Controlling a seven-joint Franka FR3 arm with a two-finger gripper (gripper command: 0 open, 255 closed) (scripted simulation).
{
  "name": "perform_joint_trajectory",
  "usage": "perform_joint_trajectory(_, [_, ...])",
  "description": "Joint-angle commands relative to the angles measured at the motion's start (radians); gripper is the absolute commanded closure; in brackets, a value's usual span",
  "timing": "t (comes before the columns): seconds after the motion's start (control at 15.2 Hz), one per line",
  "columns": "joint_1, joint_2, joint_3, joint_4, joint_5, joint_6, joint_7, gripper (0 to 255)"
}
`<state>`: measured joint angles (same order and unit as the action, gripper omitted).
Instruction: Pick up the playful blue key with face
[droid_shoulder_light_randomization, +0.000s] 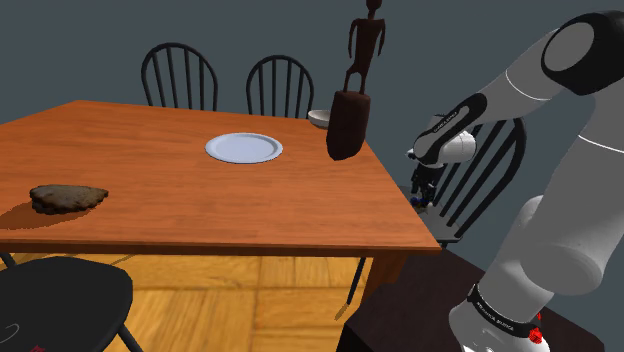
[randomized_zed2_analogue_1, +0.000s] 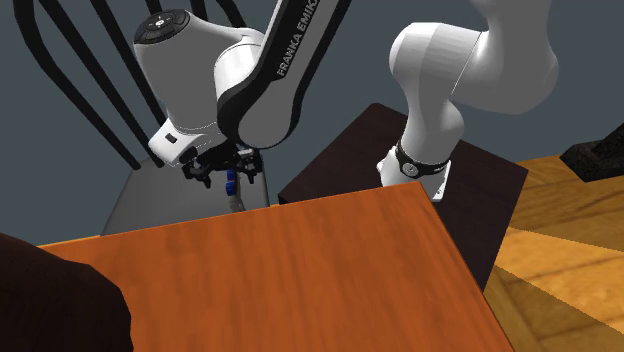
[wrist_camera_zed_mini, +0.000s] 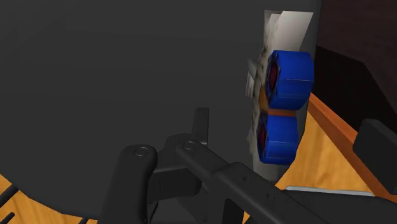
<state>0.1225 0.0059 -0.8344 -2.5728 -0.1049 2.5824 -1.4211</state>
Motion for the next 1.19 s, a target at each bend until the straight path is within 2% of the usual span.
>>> perform_joint_trajectory(0.0, [0.001, 0.035, 0.003, -0.003, 0.045, 0.029, -0.032, 0])
perform_joint_trajectory(0.07, [0.0, 0.035, 0.004, -0.003, 0.045, 0.029, -0.032, 0])
perform_joint_trajectory(0.13, [0.0, 0.036, 0.004, -0.005, 0.046, 0.031, -0.033, 255])
perform_joint_trajectory(0.73, [0.0, 0.035, 0.004, -0.003, 0.045, 0.029, -0.032, 255])
perform_joint_trajectory(1.12, [-0.007, -0.081, -0.002, 0.012, -0.092, -0.072, 0.063, 255])
